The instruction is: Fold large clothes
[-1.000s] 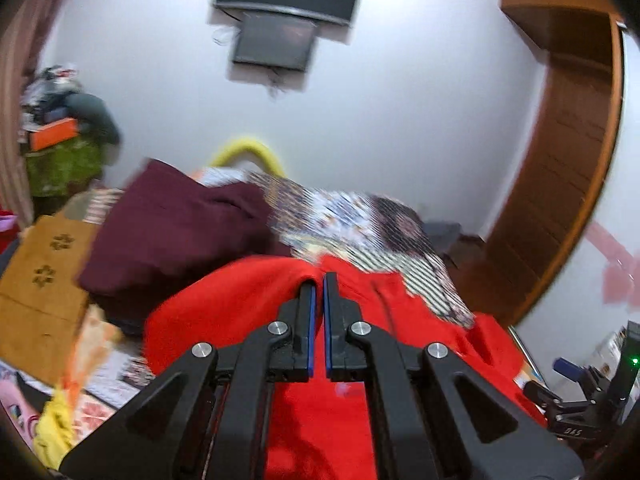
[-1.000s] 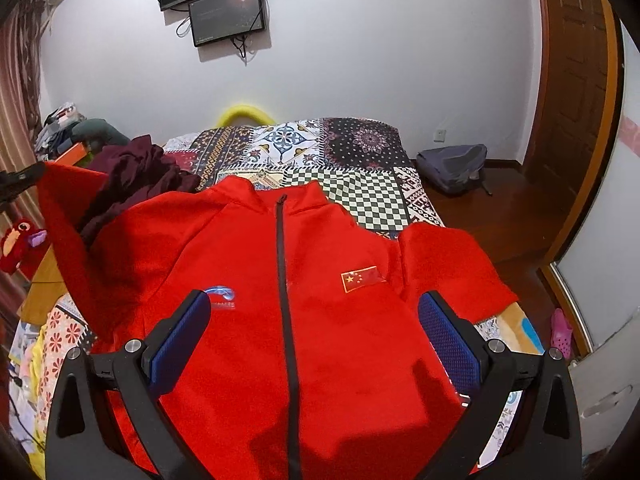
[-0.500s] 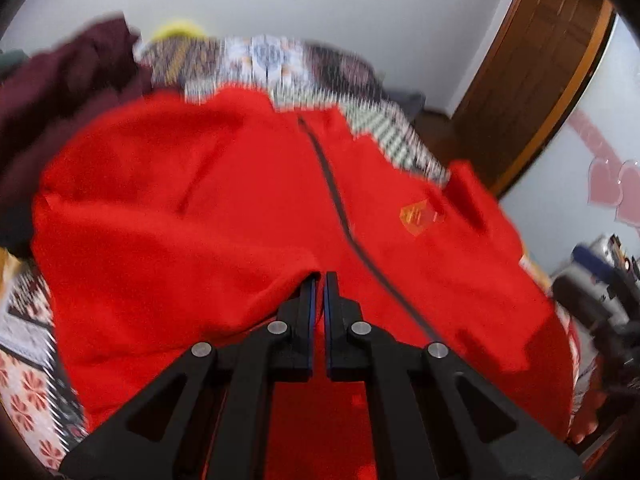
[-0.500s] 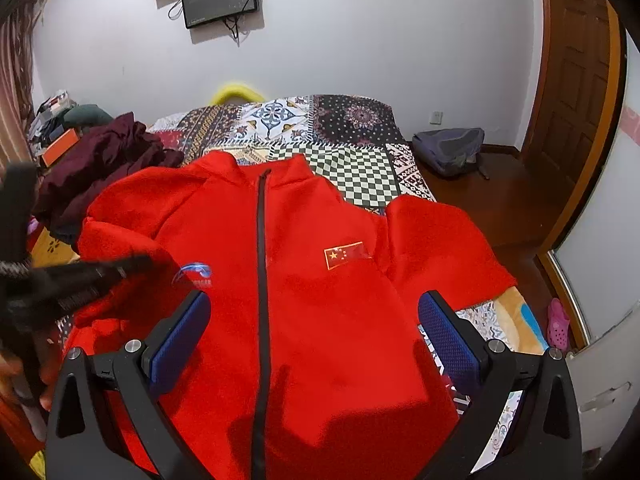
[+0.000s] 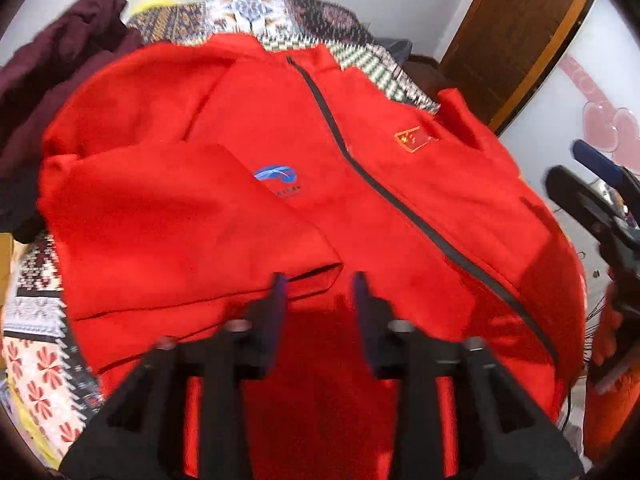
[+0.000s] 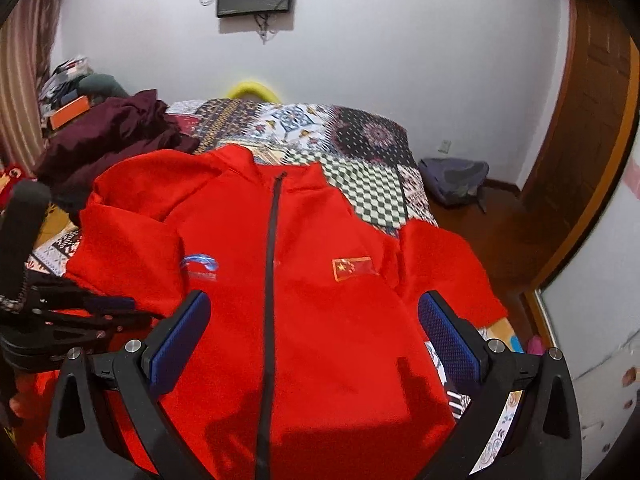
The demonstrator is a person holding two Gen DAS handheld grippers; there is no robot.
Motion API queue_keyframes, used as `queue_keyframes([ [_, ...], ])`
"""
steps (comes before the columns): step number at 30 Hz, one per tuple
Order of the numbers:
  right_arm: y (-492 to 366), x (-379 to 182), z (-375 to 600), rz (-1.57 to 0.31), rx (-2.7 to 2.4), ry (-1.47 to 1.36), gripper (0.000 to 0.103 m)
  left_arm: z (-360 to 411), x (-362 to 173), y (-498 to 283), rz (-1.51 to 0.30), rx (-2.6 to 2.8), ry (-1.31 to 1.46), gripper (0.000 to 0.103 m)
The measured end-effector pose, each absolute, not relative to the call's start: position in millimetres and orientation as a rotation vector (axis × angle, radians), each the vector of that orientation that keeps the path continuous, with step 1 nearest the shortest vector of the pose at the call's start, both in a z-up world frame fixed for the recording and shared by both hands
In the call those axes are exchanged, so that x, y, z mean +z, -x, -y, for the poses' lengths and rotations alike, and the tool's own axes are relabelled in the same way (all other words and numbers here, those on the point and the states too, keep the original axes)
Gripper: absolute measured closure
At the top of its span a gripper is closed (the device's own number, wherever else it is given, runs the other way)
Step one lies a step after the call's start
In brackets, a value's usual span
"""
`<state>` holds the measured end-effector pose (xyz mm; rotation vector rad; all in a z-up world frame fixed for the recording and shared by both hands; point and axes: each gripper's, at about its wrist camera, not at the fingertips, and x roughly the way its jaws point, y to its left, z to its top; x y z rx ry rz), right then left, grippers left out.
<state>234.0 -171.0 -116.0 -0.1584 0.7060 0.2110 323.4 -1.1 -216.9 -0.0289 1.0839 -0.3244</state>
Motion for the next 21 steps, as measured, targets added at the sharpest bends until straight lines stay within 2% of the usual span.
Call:
queue_keyframes([
  [3, -232, -108, 155, -0.682, 0.250, 0.207, 0.000, -15, -201, -304, -1.017, -0.302, 0.024, 0.047],
  [9, -229, -99, 109, -0.630, 0.354, 0.320, 0.000, -68, -184, -273, -0.932, -0.106, -0.010, 0.042],
  [21, -235, -143, -5, -0.718, 0.611, 0.543, 0.002, -178, -205, -236, -0.941, 0.128, 0.138, 0.041],
])
